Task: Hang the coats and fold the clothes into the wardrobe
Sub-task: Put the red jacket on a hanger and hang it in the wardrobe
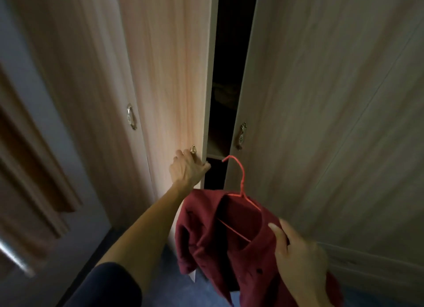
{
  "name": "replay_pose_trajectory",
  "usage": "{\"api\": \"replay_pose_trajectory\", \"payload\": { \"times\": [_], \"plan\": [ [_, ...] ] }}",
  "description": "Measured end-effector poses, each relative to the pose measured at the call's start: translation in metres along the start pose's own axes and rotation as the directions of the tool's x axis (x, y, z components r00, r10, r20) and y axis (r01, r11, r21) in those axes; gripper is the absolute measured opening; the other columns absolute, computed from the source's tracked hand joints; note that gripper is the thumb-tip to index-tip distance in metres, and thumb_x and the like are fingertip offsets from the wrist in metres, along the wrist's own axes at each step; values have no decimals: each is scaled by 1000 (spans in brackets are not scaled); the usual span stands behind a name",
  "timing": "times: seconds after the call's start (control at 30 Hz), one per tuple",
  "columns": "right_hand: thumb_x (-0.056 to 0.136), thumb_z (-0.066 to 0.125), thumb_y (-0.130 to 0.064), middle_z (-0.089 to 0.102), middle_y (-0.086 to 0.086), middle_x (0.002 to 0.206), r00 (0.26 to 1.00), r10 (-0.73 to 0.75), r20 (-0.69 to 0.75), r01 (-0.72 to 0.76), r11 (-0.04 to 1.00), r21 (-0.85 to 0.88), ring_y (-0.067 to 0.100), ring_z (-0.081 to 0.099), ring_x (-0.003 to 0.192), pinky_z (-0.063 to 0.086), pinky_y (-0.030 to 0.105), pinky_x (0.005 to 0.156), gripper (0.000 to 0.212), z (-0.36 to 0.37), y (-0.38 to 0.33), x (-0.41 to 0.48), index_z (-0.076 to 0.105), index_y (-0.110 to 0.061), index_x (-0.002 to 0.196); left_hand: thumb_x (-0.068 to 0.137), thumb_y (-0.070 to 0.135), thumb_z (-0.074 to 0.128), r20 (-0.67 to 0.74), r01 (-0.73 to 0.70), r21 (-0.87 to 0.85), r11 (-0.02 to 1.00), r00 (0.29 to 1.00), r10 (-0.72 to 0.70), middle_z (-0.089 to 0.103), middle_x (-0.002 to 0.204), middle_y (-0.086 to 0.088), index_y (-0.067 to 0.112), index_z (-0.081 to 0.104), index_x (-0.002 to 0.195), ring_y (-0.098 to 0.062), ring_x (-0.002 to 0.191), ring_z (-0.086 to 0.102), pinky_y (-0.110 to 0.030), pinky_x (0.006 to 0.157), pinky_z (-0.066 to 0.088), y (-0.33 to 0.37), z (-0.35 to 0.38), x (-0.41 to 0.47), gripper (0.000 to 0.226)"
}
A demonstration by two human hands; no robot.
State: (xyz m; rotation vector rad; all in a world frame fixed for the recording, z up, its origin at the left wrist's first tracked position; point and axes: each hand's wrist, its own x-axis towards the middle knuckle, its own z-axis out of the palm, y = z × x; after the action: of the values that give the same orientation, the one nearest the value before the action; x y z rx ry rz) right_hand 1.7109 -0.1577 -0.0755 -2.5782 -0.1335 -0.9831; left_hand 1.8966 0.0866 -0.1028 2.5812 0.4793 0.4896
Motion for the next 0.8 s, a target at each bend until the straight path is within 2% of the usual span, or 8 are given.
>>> {"api": "replay_pose_trajectory", "payload": {
  "times": [0.07,0.13,0.2,0.27,0.37,0.53,0.67,0.8],
  "plan": [
    [78,47,-40,65,15,53,1000,15,9,-15,1000,27,34,57,36,43,32,34,42,-9,-4,-5,77,-11,79,66,53,60,-84,-12,15,1000,996,14,45,106,-10,9,43,111,-31,96,51,-48,83,43,-6,-7,-9,65],
    [78,56,-38,64,10,51,999,9,39,-11,998,55,30,57,35,39,26,35,33,-18,-8,-8,76,-11,78,64,50,65,-121,-12,61,998,992,19,39,125,-14,14,29,123,-33,115,42,-57,99,31,-15,-18,-20,78],
    [75,77,-28,61,4,47,999,10,51,-14,997,77,27,56,35,31,21,41,16,-25,-13,-12,75,-13,78,67,49,68,-118,-39,118,992,992,53,29,138,-17,17,17,130,-35,127,33,-60,105,22,-29,-31,-30,87],
    [71,82,-21,60,3,44,997,13,71,-20,996,91,27,55,34,29,20,43,14,-30,-21,-15,75,-12,80,67,49,67,-131,-56,151,987,988,76,26,142,-19,14,18,135,-35,131,28,-60,108,19,-47,-46,-38,92],
    [74,79,-20,61,5,45,997,-27,70,21,996,91,27,56,34,33,21,38,14,-30,-39,-20,75,-11,84,65,47,66,-151,-41,153,987,986,65,26,141,-19,12,22,135,-35,132,25,-57,109,19,-75,-65,-47,90],
    [78,71,-20,61,2,47,998,-31,62,20,985,172,21,56,36,28,13,44,16,-30,-72,-27,74,-8,88,67,35,60,-193,-19,93,996,980,37,32,130,-13,13,27,128,-34,123,33,-57,108,20,-128,-100,-58,72],
    [84,64,-23,61,5,48,999,-37,10,34,979,199,23,56,37,35,21,43,21,-30,-103,-32,72,-6,91,83,33,34,-307,-1,25,1000,952,9,41,117,-14,13,35,118,-36,110,44,-58,100,27,-173,-126,-59,40],
    [90,61,-29,66,11,58,1000,-2,-27,8,978,207,31,62,49,49,32,47,25,-31,-138,-44,71,-7,95,84,23,47,-328,33,41,999,945,-17,43,118,-20,9,33,123,-40,109,45,-56,99,32,-215,-153,-57,43]
  ]
}}
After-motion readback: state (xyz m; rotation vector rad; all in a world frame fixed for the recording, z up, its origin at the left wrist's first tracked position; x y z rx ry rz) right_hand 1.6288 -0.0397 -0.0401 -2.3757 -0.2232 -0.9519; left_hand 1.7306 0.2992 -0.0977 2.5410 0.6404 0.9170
